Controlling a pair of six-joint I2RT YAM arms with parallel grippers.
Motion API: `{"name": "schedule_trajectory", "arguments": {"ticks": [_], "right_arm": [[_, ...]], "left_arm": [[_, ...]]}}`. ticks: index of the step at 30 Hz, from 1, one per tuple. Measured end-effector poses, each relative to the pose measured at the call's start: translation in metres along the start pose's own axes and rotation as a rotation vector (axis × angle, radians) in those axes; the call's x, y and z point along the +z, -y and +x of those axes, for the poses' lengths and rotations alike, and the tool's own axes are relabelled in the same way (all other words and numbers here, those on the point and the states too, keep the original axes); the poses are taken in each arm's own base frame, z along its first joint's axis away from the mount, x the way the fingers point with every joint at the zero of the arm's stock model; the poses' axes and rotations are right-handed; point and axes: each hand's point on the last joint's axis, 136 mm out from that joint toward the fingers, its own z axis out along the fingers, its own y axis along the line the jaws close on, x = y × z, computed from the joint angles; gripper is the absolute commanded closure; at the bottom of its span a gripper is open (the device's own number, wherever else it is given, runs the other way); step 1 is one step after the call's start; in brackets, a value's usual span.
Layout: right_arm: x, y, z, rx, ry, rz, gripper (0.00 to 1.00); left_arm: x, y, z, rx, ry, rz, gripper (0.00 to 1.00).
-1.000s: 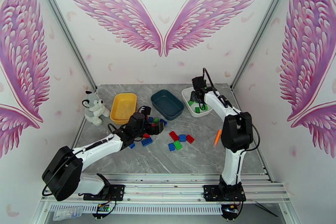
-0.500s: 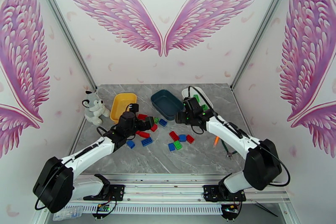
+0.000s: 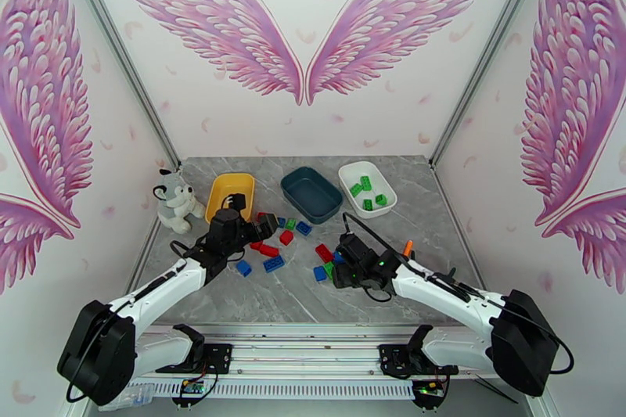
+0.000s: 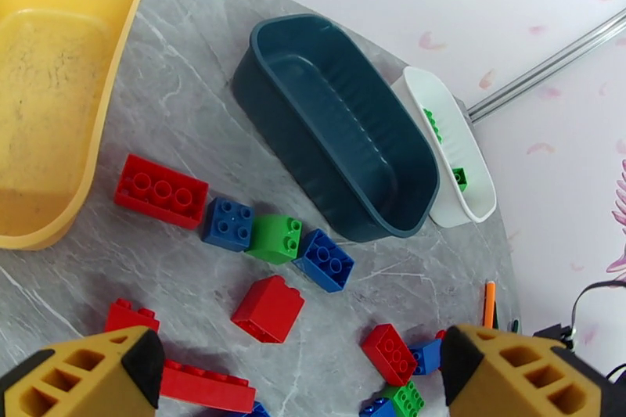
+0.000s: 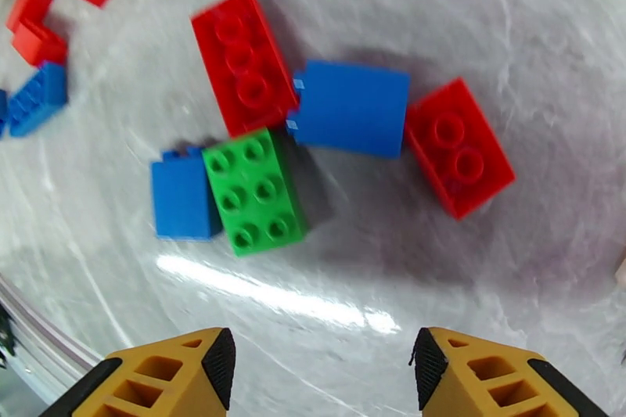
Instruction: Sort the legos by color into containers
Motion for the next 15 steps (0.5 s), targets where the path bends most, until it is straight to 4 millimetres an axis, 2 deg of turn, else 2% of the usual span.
{"name": "schedule_trajectory", "arguments": {"ticks": [7, 11, 15], "right_arm": [[0.026, -0.009, 0.024, -0.095, -0.083, 0.086, 0.35], [0.041, -0.011, 0.023, -0.102, -0.108, 0.124, 0.36], [0.045, -0.017, 0.014, -0.104, -0.104, 0.134, 0.36]], "left_arm": [[0.005, -0.005, 0.003, -0.032, -0.019, 0.006, 0.01], [0.005, -0.003, 0.002, -0.040, -0.016, 0.021, 0.01], [0.005, -0.004, 0.002, -0.048, -0.017, 0.024, 0.01]]}}
